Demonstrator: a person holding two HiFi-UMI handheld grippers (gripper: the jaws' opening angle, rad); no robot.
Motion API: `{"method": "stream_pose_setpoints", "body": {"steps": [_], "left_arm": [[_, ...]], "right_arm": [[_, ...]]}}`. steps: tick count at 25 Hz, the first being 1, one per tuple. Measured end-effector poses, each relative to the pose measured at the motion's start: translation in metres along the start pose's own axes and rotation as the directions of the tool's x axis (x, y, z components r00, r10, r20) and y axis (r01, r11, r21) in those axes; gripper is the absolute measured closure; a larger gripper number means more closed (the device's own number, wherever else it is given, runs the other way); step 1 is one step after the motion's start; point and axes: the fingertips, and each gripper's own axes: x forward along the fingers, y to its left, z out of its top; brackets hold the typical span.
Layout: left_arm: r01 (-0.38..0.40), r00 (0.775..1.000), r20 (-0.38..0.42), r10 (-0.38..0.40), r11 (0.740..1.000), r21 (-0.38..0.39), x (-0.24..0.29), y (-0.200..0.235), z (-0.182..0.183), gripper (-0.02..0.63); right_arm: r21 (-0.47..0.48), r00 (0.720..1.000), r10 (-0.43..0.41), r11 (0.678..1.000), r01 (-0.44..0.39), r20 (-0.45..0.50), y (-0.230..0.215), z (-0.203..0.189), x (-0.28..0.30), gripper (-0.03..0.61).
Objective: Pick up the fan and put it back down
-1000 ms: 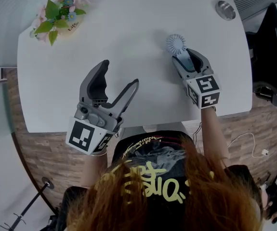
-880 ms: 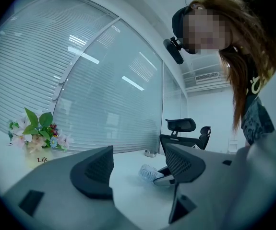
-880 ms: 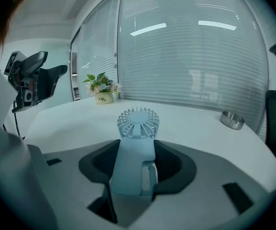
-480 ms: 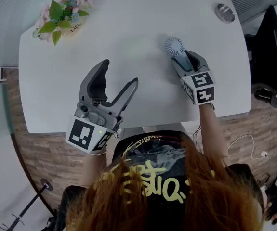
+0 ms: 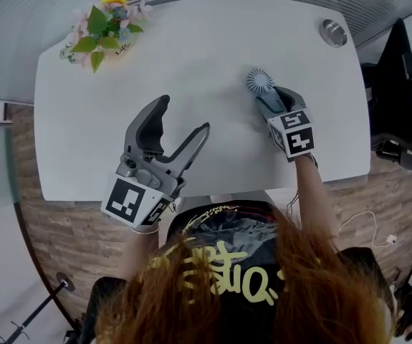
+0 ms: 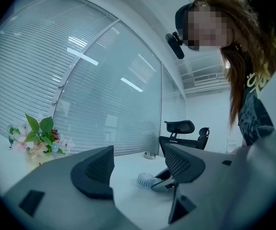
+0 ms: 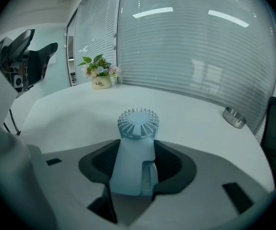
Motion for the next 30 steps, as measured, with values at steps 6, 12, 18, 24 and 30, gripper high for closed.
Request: {"method": "stream_pose_setpoints", "body": {"steps": [6, 12, 18, 24, 30], "left_arm": [[0.018, 1.000, 0.010, -0.018, 1.000, 0.000, -0.002, 0.000, 0.008, 0.290], [0.021, 0.999, 0.023, -0.022, 0.999, 0.027, -0.006, 0.005, 0.021, 0.290], [0.000, 0.999, 0.051, -0.002, 0.999, 0.042, -0.013, 0.018, 0.032, 0.290], [-0.019, 0.996, 0.084, 0.012, 0.997, 0.079, -0.020, 0.029, 0.055, 0.290], [-0.034, 0.986, 0.165, 0.017, 0.994, 0.102, -0.025, 0.039, 0.085, 0.290]], "right_arm": [[0.026, 1.000, 0.021, 0.999, -0.020, -0.021, 0.000, -0.001, 0.001, 0.360], [0.041, 0.999, 0.053, 0.998, -0.053, 0.005, 0.008, 0.005, -0.010, 0.348], [0.009, 0.987, -0.015, 1.000, 0.013, 0.161, 0.007, 0.051, -0.051, 0.325], [-0.028, 0.902, 0.014, 1.000, -0.002, 0.432, 0.039, 0.126, -0.100, 0.325], [-0.041, 0.752, 0.072, 0.997, -0.061, 0.655, 0.074, 0.192, -0.150, 0.325]]}}
